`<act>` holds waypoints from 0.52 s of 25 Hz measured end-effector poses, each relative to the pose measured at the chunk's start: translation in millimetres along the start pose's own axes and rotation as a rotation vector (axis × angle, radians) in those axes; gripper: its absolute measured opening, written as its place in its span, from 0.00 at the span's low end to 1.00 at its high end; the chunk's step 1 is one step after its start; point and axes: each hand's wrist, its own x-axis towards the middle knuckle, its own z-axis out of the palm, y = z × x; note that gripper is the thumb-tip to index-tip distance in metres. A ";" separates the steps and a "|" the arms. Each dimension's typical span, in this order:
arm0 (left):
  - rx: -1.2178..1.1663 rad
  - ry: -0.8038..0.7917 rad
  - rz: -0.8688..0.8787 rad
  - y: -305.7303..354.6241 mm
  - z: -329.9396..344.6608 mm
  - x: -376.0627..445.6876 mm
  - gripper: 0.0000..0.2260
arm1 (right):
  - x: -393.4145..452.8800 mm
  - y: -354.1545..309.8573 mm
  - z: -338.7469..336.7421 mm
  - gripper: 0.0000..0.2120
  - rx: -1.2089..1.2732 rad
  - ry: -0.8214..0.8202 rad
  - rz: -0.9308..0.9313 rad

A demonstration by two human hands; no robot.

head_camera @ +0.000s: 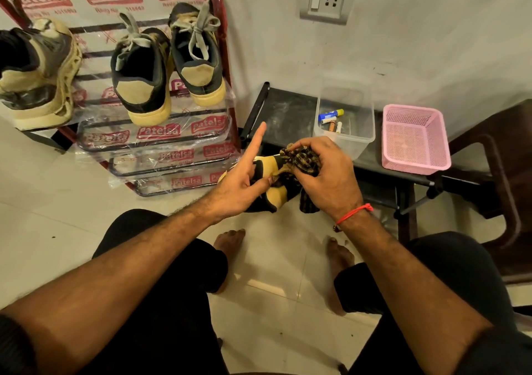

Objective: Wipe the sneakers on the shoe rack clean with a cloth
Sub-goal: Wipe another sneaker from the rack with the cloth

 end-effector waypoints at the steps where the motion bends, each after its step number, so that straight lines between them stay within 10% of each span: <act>1: 0.060 -0.017 0.011 -0.9 1.8 -0.6 0.42 | 0.5 2.4 1.0 0.14 -0.042 -0.024 -0.013; 7: 0.133 -0.020 0.091 0.7 8.5 -2.7 0.42 | 7.9 6.3 -1.1 0.15 -0.150 0.030 -0.028; 13: -0.448 0.273 -0.240 12.6 -1.6 4.7 0.38 | -5.3 -2.4 1.7 0.13 -0.283 -0.166 -0.069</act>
